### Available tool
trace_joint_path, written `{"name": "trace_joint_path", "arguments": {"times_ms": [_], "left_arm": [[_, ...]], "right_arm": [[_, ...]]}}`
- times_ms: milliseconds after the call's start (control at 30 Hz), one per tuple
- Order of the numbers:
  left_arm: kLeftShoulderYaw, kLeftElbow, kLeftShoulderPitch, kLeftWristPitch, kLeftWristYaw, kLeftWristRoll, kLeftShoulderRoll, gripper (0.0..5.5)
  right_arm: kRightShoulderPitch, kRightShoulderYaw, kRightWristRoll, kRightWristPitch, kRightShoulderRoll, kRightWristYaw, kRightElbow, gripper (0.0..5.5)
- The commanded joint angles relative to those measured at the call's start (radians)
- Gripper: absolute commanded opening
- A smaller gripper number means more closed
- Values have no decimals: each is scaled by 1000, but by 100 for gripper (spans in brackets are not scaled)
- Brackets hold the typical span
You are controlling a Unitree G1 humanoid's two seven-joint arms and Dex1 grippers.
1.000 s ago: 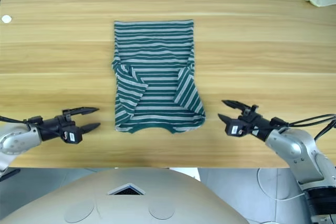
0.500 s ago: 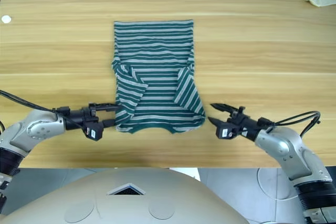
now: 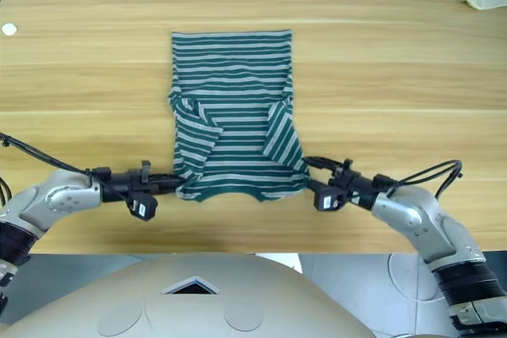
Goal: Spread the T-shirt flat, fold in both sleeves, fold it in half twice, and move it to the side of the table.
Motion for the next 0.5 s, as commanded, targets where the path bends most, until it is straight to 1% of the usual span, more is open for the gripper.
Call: {"name": "trace_joint_path", "arguments": {"times_ms": [33,67,167,267,467,500], "left_arm": [[-77,81,57,36,-68,81,6,1],[-79,84,56,36,-68,83,3,1],[-81,91,57,35,-61,83,-2,0],[-74,90,66,37,-51,74,-1,0],[-72,109,61,33,-34,66,-15,0],[-71,115,59,29,-30,63,-19,0]], "right_arm": [[9,46,-51,0,-13,42,37,263],[-1,52,-59,-4,-9,38,48,263],[-33,58,-70,-16,7,11,83,210],[-49,40,-73,-23,14,-27,100,134],[-51,42,-67,-29,20,-59,120,16],[-49,46,-67,-31,23,-61,121,3]]}}
